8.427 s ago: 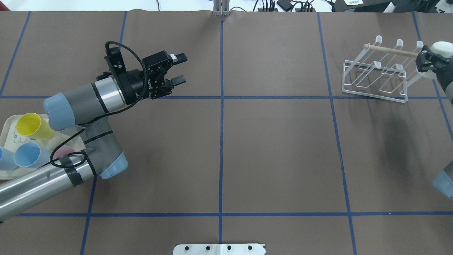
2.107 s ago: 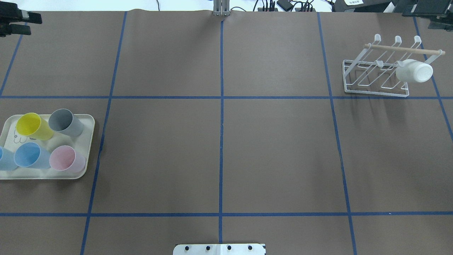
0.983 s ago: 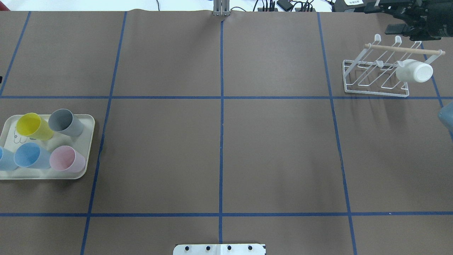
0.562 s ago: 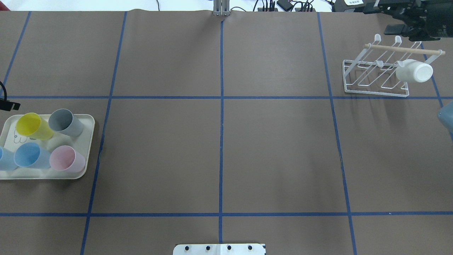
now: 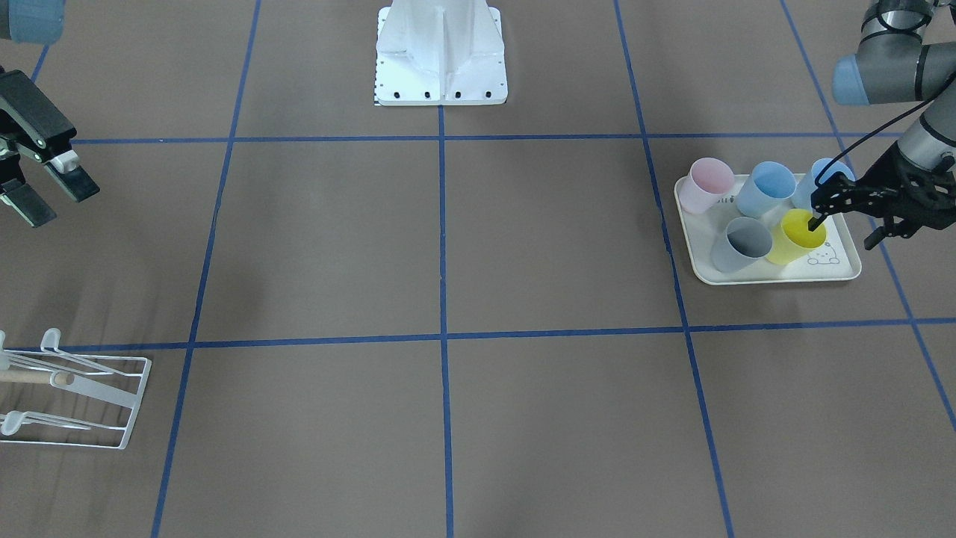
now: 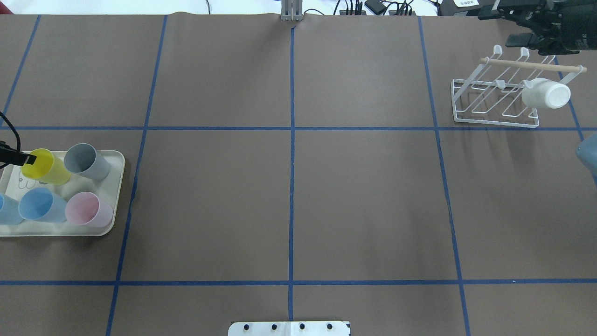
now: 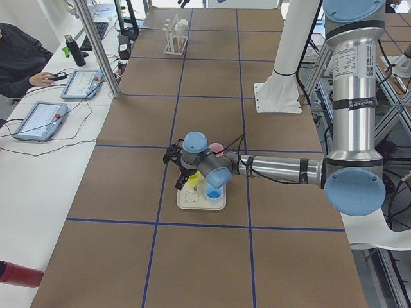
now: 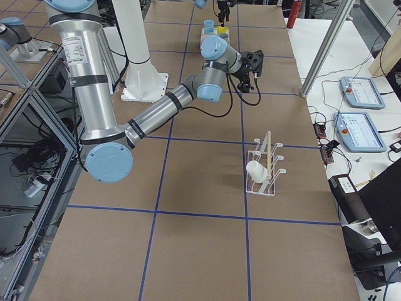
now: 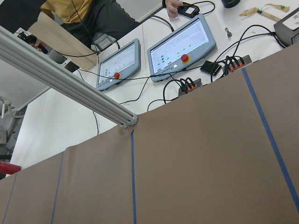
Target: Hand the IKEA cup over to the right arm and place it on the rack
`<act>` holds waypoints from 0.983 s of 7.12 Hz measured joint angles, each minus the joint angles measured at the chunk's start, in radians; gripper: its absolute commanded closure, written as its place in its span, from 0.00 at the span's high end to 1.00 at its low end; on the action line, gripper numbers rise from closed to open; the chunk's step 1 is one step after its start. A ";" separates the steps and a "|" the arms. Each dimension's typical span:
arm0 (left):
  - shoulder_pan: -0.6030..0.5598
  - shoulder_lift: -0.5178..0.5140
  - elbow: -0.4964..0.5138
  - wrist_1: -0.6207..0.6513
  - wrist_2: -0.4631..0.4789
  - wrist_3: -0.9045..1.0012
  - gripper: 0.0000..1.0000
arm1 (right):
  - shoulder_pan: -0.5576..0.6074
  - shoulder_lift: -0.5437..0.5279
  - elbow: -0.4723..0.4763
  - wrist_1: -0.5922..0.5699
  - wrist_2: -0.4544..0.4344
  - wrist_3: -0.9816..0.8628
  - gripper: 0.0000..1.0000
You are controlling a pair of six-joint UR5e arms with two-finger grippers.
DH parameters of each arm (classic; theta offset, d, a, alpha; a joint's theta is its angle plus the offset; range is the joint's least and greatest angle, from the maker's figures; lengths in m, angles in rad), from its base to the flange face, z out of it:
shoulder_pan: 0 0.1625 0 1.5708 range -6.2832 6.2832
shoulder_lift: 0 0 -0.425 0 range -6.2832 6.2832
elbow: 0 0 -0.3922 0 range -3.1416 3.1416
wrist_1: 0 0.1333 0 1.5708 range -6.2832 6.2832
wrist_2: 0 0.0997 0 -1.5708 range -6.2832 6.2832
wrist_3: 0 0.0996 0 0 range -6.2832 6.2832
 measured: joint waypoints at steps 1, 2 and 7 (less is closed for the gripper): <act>0.003 0.001 0.001 0.000 -0.001 0.000 0.86 | 0.000 0.000 -0.001 0.001 0.000 0.000 1.00; 0.009 0.001 0.003 0.000 -0.001 0.000 0.86 | 0.000 0.000 -0.002 0.001 0.001 0.000 1.00; 0.042 0.002 0.008 0.012 0.000 -0.005 0.21 | 0.000 -0.002 -0.003 0.001 0.001 0.001 1.00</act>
